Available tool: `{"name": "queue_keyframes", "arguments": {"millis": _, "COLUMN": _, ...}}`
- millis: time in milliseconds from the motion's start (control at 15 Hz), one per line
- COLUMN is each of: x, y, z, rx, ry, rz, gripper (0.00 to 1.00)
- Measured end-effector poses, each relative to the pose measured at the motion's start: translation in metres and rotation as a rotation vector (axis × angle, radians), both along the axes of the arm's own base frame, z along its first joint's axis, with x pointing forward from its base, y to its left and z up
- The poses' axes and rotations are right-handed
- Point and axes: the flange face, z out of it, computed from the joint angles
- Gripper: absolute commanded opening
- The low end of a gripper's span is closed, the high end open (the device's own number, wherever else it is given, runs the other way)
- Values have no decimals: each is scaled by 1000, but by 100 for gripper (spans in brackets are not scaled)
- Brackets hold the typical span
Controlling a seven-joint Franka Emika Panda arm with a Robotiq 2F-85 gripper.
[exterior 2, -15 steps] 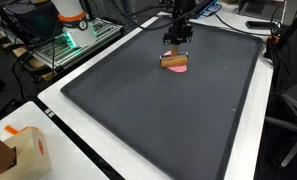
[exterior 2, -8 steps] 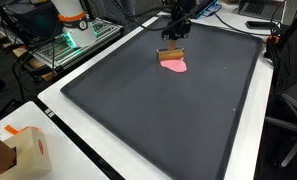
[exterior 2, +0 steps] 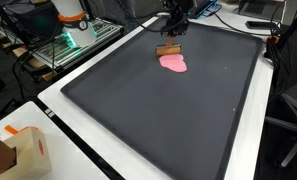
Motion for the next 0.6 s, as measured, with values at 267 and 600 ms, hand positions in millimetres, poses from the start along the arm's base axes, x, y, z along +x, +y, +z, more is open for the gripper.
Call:
{"name": "queue_keyframes", "arguments": {"millis": 267, "x": -2, "y": 16, "z": 16, "rx": -9, "ry": -36, "rz": -2, "gripper": 23}}
{"name": "queue_keyframes", "arguments": {"millis": 600, "x": -9, "y": 43, "z": 68, "rx": -23, "ry": -125, "rz": -38, "gripper": 23}}
